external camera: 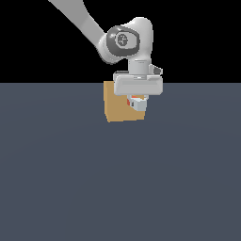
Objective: Insert the peg into the horizontal hole in a box.
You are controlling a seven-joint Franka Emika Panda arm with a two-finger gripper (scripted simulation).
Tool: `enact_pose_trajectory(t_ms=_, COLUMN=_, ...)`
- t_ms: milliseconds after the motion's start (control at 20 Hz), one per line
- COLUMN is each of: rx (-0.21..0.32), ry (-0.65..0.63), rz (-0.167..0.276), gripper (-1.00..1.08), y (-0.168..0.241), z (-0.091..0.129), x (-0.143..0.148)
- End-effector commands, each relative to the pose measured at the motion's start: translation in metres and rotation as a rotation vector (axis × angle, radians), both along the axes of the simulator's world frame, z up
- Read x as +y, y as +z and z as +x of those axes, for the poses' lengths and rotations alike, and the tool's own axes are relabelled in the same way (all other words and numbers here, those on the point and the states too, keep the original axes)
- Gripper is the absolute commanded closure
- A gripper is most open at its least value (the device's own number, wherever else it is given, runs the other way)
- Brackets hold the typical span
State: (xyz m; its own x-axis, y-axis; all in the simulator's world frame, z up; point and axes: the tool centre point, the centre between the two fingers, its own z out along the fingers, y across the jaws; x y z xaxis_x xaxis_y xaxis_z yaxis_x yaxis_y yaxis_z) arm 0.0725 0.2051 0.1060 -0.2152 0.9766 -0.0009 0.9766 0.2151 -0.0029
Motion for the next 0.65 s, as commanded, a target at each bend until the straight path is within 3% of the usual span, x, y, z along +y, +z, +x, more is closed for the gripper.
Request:
enact_pose_trajectory(t_ms=0, rx=-0.004, ry=0.001, rz=0.002, gripper=1.08, y=0.002, z=-0.004, x=0.022)
enact_pose_trajectory(t_ms=300, rx=-0.005, ry=0.001, rz=0.002, gripper=1.08, y=0.003, z=-0.009, x=0.049)
enact_pose_trajectory(t_ms=600, rx=-0.005, ry=0.001, rz=0.002, gripper=1.08, y=0.003, z=-0.007, x=0.046)
